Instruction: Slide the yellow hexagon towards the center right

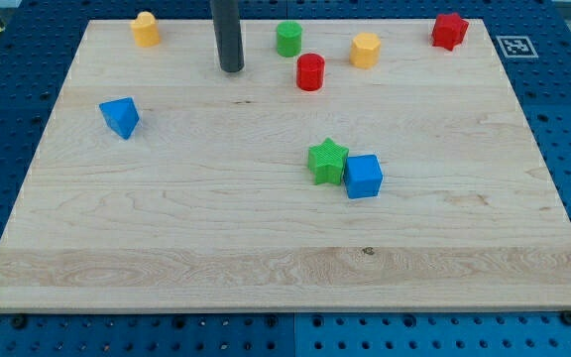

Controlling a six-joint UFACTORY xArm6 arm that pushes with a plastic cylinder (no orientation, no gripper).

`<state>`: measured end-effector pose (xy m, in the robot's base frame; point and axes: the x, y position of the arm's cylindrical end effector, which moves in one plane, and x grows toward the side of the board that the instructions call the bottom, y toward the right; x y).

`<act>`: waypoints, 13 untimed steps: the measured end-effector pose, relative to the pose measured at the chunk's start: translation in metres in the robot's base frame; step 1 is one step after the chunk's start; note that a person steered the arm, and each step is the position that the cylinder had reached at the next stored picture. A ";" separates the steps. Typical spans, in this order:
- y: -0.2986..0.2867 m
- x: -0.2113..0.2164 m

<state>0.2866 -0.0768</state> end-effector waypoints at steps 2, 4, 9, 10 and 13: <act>-0.001 -0.069; 0.024 -0.095; 0.165 -0.023; 0.167 -0.020; 0.251 0.021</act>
<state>0.3078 0.1738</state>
